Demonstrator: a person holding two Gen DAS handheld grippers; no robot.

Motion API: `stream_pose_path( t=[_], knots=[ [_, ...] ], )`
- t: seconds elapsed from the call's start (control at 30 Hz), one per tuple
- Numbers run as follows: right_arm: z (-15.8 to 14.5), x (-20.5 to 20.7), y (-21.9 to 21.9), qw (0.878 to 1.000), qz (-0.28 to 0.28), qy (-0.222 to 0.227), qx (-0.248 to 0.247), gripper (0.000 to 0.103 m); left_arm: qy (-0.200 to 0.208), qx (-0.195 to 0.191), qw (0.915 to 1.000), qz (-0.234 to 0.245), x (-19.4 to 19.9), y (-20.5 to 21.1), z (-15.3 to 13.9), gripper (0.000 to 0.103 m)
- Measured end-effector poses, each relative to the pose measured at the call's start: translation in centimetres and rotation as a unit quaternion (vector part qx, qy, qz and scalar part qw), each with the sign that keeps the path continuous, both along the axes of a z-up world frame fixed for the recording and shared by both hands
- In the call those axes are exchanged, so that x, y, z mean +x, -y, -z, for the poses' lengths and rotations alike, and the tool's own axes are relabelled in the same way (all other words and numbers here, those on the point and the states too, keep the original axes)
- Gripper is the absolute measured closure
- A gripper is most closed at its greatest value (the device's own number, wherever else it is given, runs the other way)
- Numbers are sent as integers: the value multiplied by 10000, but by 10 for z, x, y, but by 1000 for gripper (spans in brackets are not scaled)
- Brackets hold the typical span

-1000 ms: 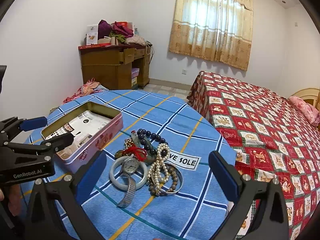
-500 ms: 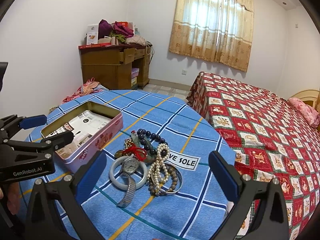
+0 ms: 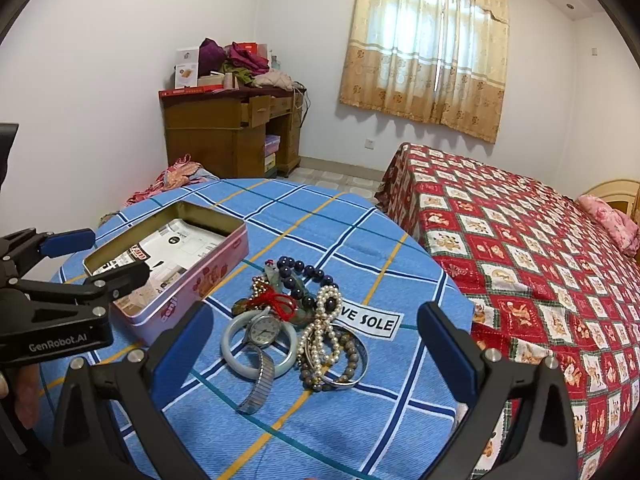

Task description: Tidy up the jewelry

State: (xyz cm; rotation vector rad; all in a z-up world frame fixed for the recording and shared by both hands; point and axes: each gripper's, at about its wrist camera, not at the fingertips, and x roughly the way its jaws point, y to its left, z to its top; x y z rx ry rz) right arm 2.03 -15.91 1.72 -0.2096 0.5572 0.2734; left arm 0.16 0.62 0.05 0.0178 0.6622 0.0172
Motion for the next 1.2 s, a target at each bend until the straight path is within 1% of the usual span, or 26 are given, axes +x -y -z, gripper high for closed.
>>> stream_pose_path(
  t=[0.93, 1.1, 1.2],
  knots=[
    [2, 0, -2, 10000, 0, -31, -10, 0, -25, 15, 10000, -6, -2, -3, 1, 21],
    [9, 2, 1, 9999, 41, -83, -39, 0, -96, 60, 9999, -5, -1, -3, 7, 21],
    [16, 6, 8, 9999, 95, -128, -43, 0, -185, 89, 9998, 1, 7, 2, 15, 21]
  ],
)
